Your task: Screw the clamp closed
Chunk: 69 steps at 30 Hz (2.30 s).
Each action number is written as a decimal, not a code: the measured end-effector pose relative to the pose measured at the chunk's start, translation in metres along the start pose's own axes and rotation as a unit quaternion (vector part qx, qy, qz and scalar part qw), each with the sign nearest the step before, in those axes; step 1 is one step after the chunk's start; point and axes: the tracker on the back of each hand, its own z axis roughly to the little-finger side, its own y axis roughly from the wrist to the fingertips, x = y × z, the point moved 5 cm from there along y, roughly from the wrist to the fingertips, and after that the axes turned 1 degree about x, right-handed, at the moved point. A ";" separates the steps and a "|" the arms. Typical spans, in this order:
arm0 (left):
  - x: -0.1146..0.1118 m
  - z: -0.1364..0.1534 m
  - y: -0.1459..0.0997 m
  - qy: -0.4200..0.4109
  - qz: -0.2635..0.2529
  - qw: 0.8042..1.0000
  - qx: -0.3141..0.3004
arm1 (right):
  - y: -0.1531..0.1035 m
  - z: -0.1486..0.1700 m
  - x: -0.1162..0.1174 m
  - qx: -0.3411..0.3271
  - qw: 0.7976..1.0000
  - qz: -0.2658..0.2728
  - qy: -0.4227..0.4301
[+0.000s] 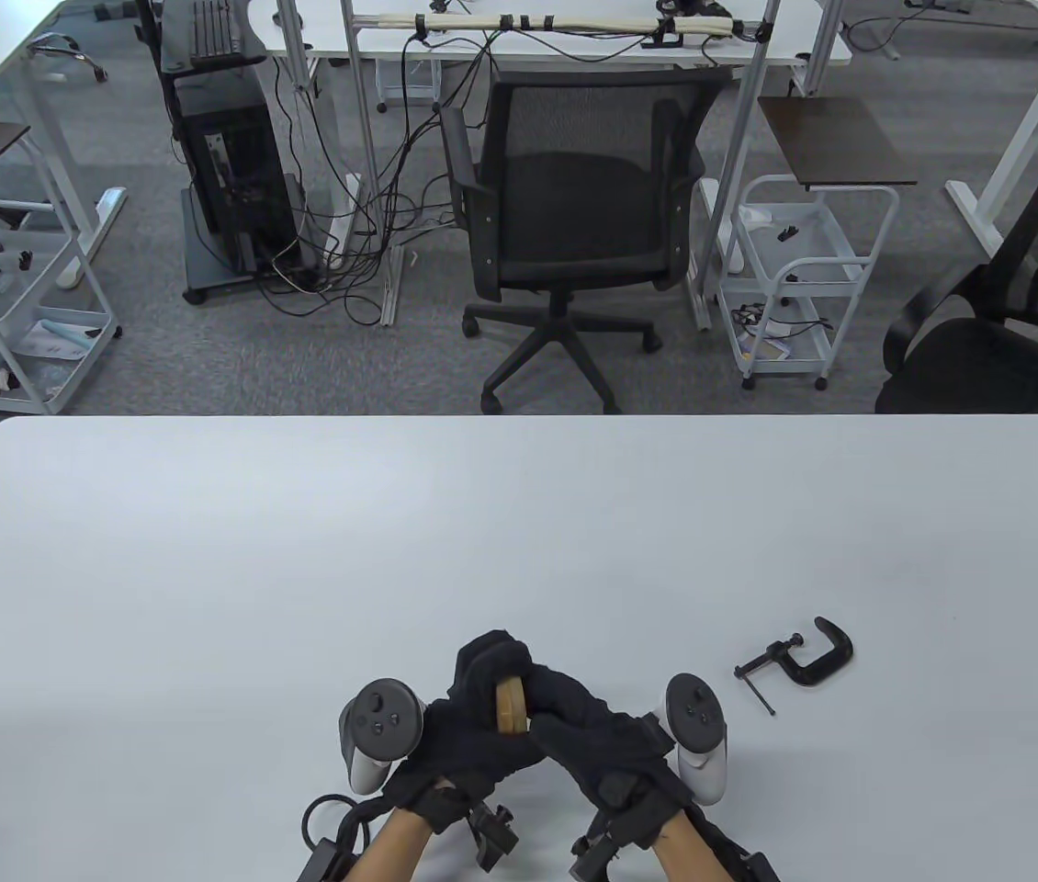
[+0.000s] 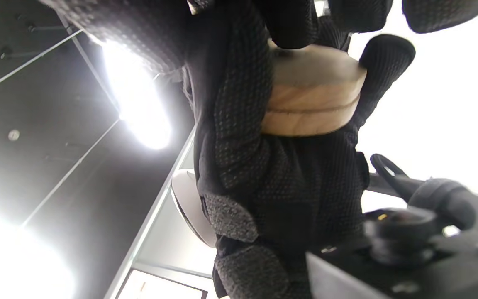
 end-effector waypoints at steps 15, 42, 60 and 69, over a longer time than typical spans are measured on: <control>0.048 0.004 -0.011 0.003 -0.057 0.998 0.007 | 0.015 -0.040 -0.159 0.145 0.825 0.085 -0.539; 0.053 0.013 -0.016 0.089 -0.055 0.994 0.042 | 0.010 0.081 -0.212 0.300 0.655 -0.060 -0.691; 0.071 0.018 -0.022 0.118 -0.076 0.989 0.053 | 0.031 0.070 -0.206 0.210 0.628 -0.118 -0.740; 0.067 0.024 -0.022 0.117 -0.065 0.989 0.062 | 0.039 -0.014 -0.200 0.157 0.730 -0.036 -0.664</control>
